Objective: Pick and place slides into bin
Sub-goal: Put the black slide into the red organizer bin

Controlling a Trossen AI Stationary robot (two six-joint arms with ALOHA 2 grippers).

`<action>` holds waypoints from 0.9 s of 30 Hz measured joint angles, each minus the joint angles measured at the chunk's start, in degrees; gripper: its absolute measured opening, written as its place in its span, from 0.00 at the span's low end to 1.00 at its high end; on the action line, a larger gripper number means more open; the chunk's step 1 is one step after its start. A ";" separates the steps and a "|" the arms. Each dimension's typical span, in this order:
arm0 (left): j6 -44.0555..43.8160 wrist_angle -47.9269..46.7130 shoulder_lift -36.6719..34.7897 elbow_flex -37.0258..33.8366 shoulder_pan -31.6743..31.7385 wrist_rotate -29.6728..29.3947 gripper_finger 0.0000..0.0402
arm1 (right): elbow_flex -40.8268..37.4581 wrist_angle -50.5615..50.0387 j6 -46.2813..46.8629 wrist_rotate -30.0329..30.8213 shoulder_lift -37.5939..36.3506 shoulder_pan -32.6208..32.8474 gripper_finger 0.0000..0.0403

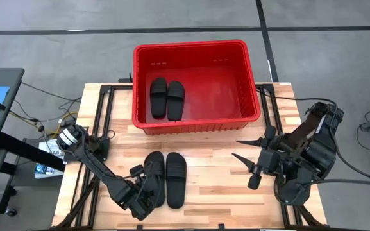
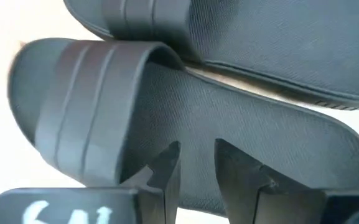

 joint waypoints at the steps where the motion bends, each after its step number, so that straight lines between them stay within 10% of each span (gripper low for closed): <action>1: 0.13 -1.20 0.00 0.75 0.00 0.00 0.22 | 0.00 0.00 0.36 -0.01 0.00 0.09 0.45; 27: 8.69 -18.21 -0.04 5.92 0.70 -3.42 0.22 | 0.00 -0.47 9.00 -4.44 0.13 0.75 0.49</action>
